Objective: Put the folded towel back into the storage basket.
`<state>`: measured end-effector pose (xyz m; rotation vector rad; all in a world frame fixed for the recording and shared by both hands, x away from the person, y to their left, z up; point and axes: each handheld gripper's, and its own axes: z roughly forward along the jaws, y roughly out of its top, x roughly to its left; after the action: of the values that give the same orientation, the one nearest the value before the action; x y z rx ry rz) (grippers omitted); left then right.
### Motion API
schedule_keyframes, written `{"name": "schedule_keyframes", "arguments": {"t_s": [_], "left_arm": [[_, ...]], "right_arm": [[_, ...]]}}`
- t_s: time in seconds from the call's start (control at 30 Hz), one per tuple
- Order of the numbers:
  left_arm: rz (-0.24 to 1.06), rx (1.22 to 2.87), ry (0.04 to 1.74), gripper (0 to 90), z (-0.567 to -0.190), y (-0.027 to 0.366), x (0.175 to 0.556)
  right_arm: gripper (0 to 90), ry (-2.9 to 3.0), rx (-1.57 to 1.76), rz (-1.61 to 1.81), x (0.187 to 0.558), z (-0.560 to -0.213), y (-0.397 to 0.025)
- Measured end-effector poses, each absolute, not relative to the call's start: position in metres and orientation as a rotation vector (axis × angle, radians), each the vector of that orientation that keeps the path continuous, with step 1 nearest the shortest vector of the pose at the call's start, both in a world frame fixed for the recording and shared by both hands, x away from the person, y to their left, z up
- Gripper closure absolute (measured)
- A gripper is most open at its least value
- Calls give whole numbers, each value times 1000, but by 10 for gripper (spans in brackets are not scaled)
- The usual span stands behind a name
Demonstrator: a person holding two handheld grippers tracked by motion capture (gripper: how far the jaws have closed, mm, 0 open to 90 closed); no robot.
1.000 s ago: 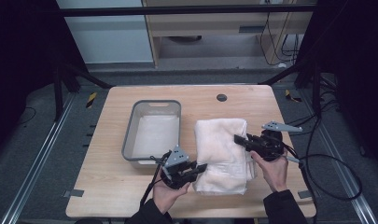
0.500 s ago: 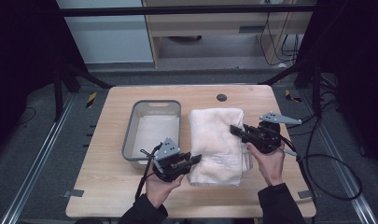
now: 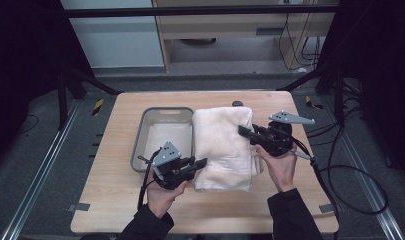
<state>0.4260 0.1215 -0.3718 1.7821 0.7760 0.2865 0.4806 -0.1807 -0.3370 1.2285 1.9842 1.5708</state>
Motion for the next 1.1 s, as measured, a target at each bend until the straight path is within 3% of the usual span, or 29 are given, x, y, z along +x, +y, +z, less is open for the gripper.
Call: {"name": "schedule_keyframes", "arguments": {"t_s": [1.1], "left_arm": [[342,1687,866,760,-353,176,442]], "right_arm": [[666,2010,1172,1574,511,-307,-120]]}}
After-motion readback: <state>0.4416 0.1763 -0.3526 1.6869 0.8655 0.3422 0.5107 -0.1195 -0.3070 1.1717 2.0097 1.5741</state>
